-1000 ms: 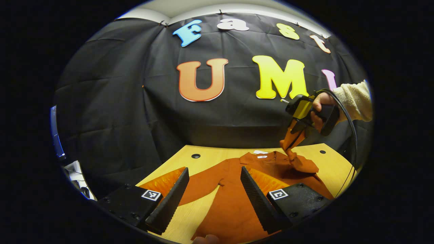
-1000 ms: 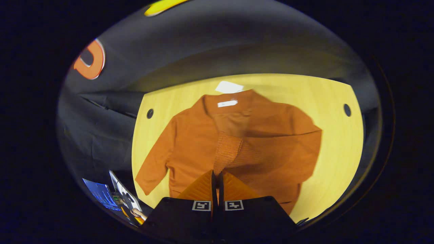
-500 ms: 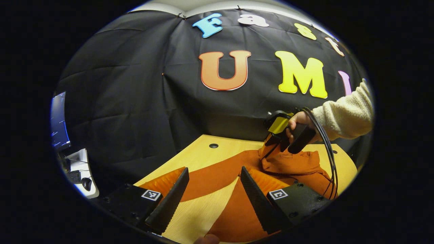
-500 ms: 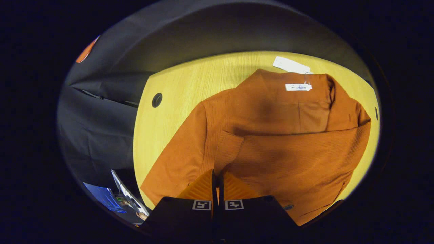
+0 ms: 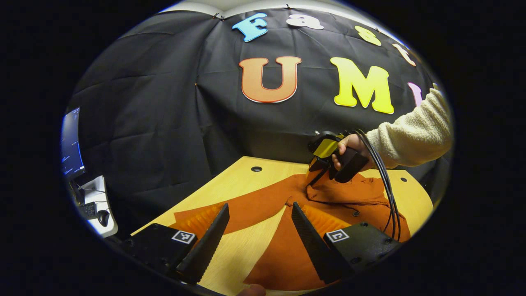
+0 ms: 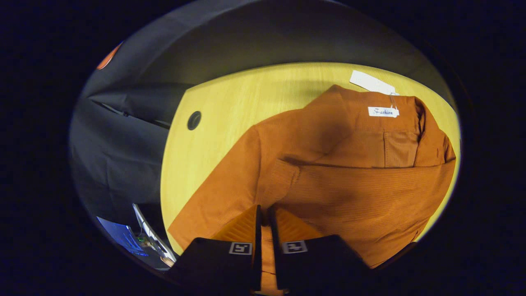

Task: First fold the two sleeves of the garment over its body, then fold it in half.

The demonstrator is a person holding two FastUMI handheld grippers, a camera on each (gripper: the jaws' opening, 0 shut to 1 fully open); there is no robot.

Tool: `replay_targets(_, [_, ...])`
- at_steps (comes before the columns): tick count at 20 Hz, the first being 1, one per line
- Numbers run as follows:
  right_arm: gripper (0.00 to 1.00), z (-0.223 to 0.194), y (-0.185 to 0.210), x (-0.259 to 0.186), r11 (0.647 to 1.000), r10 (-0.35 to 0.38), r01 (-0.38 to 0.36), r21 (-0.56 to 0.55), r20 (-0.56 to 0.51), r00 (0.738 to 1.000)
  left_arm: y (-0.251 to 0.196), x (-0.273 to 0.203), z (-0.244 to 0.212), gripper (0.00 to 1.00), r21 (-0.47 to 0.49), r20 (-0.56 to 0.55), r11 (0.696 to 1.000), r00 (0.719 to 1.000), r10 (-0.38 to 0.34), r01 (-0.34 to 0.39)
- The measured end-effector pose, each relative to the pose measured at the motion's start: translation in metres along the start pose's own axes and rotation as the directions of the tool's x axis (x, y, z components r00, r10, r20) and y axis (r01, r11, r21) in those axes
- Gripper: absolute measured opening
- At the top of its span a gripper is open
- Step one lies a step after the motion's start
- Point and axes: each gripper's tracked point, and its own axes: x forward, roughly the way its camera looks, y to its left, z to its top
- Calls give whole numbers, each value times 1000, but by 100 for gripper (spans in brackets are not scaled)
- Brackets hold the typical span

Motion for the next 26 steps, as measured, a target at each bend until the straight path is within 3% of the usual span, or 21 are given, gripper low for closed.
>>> replay_targets(2, [49,-1,2,-7,1000,5,-4,-16,7,1000,2,1,-3,99,-5,-9,1000,1000,3,-3])
replay_targets(3, [41,-2,7,-10,1000,19,-19,-15,4,1000,5,1,-5,99,-3,-15,1000,1000,8,-8])
replay_targets(5, [60,-9,15,-24,999,44,-44,-23,-2,999,14,2,-6,99,-5,-19,999,999,33,-33])
replay_targets(8, [100,-15,24,-56,993,86,-83,-83,41,995,34,10,-13,99,-26,-50,997,996,69,-70])
replay_targets(11, [94,-29,19,-95,986,107,-96,-140,70,992,66,21,-21,99,-50,-109,986,982,155,-161])
replay_targets(12, [99,-36,17,-107,983,111,-98,-154,77,991,79,26,-26,99,-60,-137,979,973,186,-196])
replay_targets(13, [94,-42,14,-121,981,123,-107,-165,90,988,92,32,-31,99,-66,-160,972,964,215,-227])
replay_targets(16, [98,-59,-6,-157,978,140,-114,-172,146,979,129,47,-52,99,-104,-249,949,931,266,-299])
replay_targets(17, [94,-67,-14,-167,979,133,-104,-173,163,978,141,49,-59,99,-116,-279,937,916,287,-329])
replay_targets(19, [98,-87,-32,-186,976,132,-95,-196,184,974,159,52,-74,100,-137,-350,911,879,323,-389])
replay_targets(22, [98,-118,-64,-203,982,102,-64,-178,214,972,173,59,-101,100,-180,-470,879,823,319,-443])
replay_targets(26, [98,-170,-84,-214,986,142,-121,-115,203,969,191,71,-130,100,-233,-594,825,747,299,-515])
